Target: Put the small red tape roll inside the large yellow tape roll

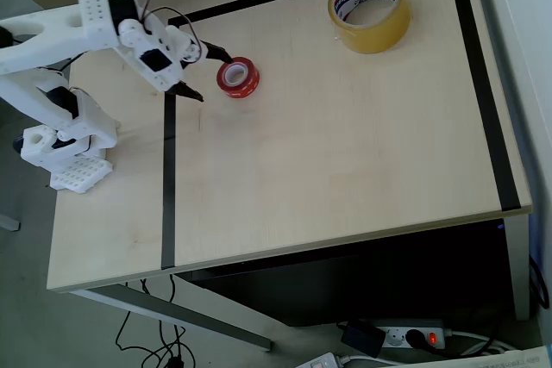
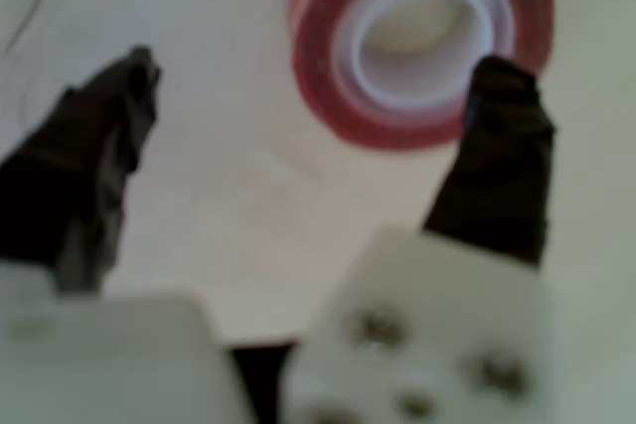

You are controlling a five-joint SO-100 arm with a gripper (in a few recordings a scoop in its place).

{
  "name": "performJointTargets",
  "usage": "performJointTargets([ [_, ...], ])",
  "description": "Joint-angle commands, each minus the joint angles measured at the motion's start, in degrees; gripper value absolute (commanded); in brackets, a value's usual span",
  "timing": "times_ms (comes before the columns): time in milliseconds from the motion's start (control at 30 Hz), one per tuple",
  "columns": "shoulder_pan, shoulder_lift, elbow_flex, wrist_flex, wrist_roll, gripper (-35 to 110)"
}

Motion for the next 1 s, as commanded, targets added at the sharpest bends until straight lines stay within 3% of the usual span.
performJointTargets([
  [0,-0.4,-1.3,-3.8,-1.7,-6.0,33],
  [267,-0.2,-5.0,-5.0,-3.0,-6.0,31],
  [433,-0.4,-7.6,-7.6,-3.0,-5.5,0],
  [967,4.6,-2.3,-21.1,1.8,-5.4,0],
])
